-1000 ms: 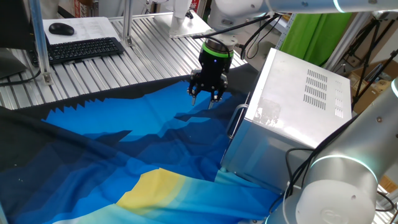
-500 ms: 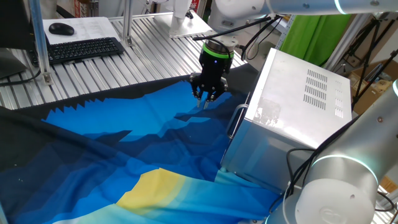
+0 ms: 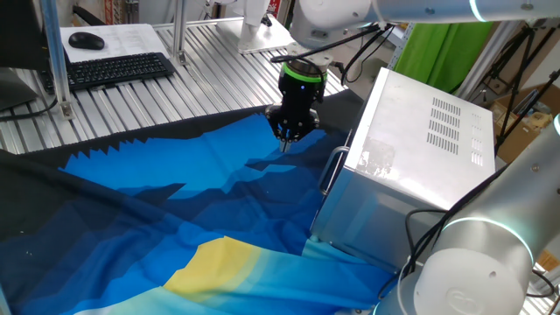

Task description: Open the microwave door

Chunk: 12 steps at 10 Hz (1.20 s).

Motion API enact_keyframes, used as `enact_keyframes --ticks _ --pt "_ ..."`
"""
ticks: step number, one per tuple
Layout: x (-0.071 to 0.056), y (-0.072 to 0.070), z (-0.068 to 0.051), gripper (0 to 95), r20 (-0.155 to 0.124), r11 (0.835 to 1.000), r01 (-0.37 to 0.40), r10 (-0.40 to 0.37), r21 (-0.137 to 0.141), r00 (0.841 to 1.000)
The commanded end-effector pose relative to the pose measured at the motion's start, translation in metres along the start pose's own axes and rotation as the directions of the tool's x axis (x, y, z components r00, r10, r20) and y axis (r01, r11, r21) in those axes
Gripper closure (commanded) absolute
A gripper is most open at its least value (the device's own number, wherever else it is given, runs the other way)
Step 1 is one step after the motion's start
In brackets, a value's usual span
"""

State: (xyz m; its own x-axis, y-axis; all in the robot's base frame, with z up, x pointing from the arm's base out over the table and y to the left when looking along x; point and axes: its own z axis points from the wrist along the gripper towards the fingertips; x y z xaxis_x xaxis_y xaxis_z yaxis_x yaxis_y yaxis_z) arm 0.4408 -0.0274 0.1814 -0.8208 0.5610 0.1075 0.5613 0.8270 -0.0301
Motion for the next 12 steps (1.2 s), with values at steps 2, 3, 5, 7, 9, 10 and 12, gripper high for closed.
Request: enact_keyframes --ticks 2,3,5,7,9,10,12 --pt "-0.001 0.0004 -0.0002 95.0 -0.007 0.996 0.073 -0.073 0.052 0.997" --pt "-0.001 0.0004 0.0 95.0 -0.018 0.994 0.089 -0.088 0.057 0.996" --pt "-0.0008 0.0002 -0.0004 95.0 -0.018 0.993 0.103 -0.102 0.062 0.995" --pt "-0.0005 -0.0001 -0.0005 95.0 -0.003 0.984 0.149 -0.149 0.101 0.989" --pt "-0.0002 -0.0005 -0.0009 95.0 0.007 0.969 0.197 -0.201 0.152 0.98" --pt "0.0 -0.0006 -0.0008 95.0 0.003 0.968 0.197 -0.2 0.154 0.98" --pt "0.0006 -0.0012 -0.0007 95.0 -0.004 0.966 0.204 -0.206 0.162 0.979"
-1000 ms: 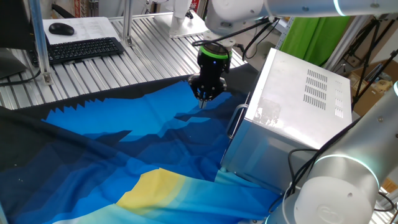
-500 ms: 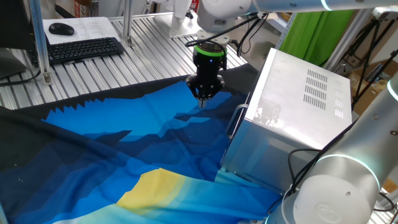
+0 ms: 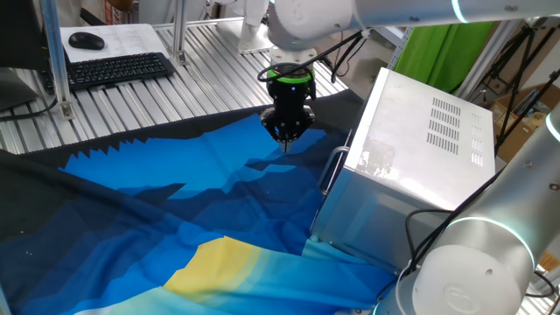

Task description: Open the microwave door

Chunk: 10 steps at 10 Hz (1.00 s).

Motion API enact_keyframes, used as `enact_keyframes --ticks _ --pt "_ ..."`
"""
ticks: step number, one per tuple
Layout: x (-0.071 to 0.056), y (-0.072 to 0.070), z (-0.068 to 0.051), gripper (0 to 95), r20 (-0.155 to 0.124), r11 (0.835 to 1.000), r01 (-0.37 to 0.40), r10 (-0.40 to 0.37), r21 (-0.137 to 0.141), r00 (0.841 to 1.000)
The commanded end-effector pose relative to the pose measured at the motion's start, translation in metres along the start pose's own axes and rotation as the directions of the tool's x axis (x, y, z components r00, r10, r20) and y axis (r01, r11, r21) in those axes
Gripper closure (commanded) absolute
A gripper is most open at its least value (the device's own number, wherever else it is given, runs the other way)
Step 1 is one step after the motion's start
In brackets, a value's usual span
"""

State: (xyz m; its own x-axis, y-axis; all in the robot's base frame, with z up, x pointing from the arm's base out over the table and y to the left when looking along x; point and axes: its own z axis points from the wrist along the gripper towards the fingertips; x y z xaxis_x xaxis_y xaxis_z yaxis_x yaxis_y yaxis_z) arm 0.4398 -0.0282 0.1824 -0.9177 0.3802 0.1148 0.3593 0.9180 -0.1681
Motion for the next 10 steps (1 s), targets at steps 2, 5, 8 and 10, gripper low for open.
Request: enact_keyframes --ticks 2,5,8,10 --pt "0.001 -0.001 -0.002 95.0 0.005 0.999 0.021 -0.021 0.028 1.0" --pt "0.01 -0.008 -0.005 76.0 -0.007 0.99 0.103 -0.103 0.096 0.995" --pt "0.014 -0.011 -0.004 76.0 -0.011 0.971 0.172 -0.172 0.164 0.985" --pt "0.015 -0.013 -0.003 76.0 -0.01 0.96 0.196 -0.198 0.2 0.98"
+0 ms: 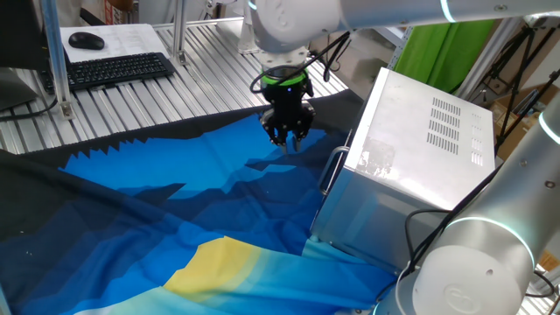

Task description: Open the microwave door

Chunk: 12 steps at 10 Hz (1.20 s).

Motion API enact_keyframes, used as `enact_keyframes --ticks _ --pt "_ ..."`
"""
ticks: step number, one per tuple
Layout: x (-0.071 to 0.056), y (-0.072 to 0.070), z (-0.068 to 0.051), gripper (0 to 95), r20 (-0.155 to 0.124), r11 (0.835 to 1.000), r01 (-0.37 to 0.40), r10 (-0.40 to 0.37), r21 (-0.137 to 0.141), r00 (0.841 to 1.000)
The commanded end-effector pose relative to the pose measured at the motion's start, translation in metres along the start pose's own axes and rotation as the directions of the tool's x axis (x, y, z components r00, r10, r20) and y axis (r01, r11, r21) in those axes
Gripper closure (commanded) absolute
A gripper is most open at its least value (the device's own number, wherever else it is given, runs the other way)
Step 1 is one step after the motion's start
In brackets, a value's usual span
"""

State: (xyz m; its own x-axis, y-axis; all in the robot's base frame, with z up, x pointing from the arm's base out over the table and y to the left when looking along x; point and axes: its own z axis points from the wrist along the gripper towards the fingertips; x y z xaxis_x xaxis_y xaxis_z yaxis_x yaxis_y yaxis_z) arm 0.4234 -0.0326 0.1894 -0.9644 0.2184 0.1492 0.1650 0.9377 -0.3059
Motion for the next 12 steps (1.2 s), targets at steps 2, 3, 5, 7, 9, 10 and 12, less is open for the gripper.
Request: enact_keyframes --ticks 2,3,5,7,9,10,12 --pt "0.005 -0.004 0.004 76.0 0.003 0.998 0.034 -0.034 0.048 0.999" --pt "0.007 -0.006 0.004 76.0 0.005 0.996 0.054 -0.055 0.067 0.998" --pt "0.013 -0.01 0.005 76.0 0.006 0.993 0.075 -0.075 0.092 0.997" --pt "0.016 -0.014 0.009 76.0 0.007 0.991 0.086 -0.087 0.103 0.996" --pt "0.017 -0.022 0.013 76.0 0.009 0.985 0.12 -0.122 0.127 0.993" --pt "0.017 -0.024 0.013 76.0 0.008 0.984 0.126 -0.128 0.129 0.992" --pt "0.014 -0.029 0.012 76.0 0.001 0.97 0.181 -0.183 0.161 0.983"
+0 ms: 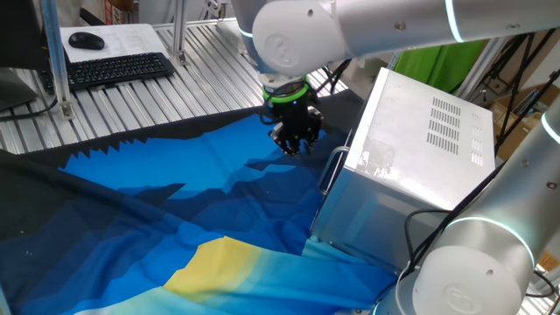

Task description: Open the microwave door

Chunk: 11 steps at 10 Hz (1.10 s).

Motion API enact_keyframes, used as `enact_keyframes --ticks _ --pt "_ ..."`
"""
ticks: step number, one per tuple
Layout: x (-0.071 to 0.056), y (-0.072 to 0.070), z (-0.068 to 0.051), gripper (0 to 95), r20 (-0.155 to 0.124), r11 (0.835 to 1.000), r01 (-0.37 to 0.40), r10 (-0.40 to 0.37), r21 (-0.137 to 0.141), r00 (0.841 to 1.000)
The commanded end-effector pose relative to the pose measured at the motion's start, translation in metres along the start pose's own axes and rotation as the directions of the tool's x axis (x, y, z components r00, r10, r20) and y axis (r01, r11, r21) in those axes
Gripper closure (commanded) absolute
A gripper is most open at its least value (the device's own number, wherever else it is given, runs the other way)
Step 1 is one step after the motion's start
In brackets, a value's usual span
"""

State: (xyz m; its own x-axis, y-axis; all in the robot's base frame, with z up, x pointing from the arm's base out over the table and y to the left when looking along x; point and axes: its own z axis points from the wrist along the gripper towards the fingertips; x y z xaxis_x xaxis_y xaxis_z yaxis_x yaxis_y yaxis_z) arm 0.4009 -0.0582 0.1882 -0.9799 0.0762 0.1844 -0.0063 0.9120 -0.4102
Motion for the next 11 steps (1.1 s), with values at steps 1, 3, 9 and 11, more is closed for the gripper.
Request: enact_keyframes --ticks 1,3,9,11 --pt "-0.002 -0.005 0.0 76.0 -0.001 0.997 0.064 -0.064 0.033 0.998" --pt "-0.002 -0.013 0.002 76.0 -0.001 0.996 0.084 -0.085 0.033 0.996" --pt "0.002 -0.03 0.011 76.0 0.003 0.983 0.183 -0.183 0.004 0.983" --pt "0.003 -0.033 0.01 76.0 0.001 0.976 0.217 -0.217 0.005 0.976"
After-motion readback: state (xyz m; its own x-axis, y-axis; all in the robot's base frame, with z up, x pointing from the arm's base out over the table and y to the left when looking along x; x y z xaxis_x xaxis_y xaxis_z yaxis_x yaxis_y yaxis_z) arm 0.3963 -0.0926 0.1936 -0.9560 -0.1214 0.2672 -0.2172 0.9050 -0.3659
